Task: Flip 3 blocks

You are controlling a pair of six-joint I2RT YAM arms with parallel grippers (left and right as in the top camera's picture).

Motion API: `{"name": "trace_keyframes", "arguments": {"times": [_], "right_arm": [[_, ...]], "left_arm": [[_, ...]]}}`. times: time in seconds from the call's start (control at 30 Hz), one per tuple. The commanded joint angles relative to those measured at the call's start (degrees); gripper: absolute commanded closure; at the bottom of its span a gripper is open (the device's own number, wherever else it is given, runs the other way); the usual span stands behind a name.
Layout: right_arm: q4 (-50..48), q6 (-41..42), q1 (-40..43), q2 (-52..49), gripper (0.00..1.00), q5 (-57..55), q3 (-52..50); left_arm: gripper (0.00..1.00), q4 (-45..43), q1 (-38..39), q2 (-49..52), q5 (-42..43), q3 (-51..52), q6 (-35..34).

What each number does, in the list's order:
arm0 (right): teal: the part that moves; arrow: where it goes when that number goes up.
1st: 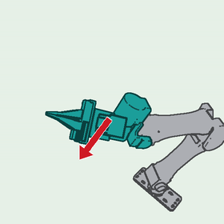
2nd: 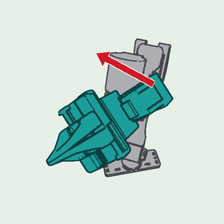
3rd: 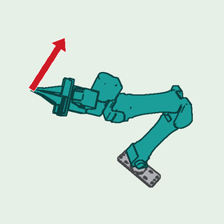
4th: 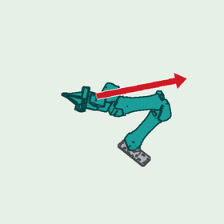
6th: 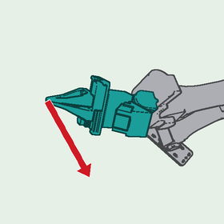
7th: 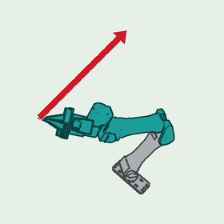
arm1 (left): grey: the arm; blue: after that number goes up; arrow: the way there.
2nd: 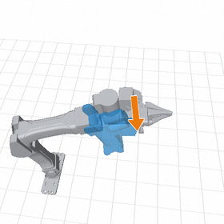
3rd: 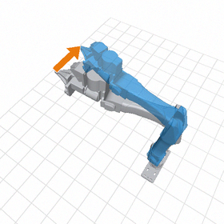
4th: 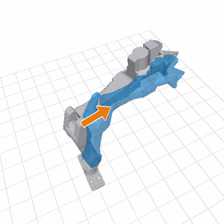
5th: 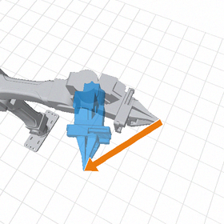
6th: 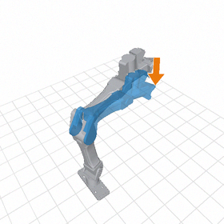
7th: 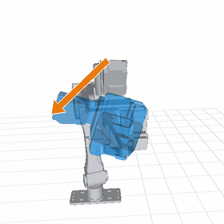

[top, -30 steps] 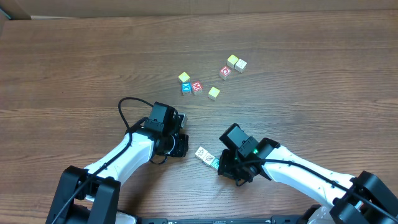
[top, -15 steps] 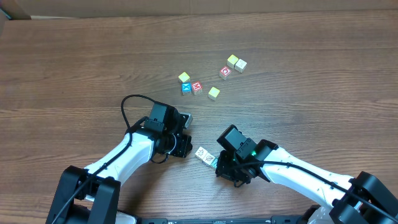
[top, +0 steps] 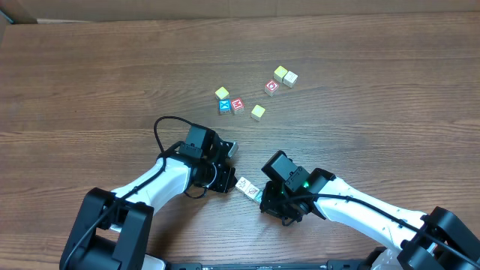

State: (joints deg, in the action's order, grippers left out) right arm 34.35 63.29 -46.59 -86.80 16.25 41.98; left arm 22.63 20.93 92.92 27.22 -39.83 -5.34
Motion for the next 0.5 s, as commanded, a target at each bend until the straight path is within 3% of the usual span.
{"name": "trace_keyframes", "arguments": {"times": [0.0,0.2,0.47], "right_arm": [[1.2,5.0,-0.3,-0.3,0.96,-2.1,0.0],[1.2,9.4,-0.3,-0.3,0.96,-3.9,0.0],[-1.2,9.4,-0.3,-0.3,0.96,-5.7,0.0]], "left_arm": [[0.96,-0.4,0.5,1.5,0.1,0.2,1.0],[0.96,-0.4,0.5,1.5,0.1,0.2,1.1],[0.96,-0.3,0.5,1.5,0.1,0.2,1.1]]}}
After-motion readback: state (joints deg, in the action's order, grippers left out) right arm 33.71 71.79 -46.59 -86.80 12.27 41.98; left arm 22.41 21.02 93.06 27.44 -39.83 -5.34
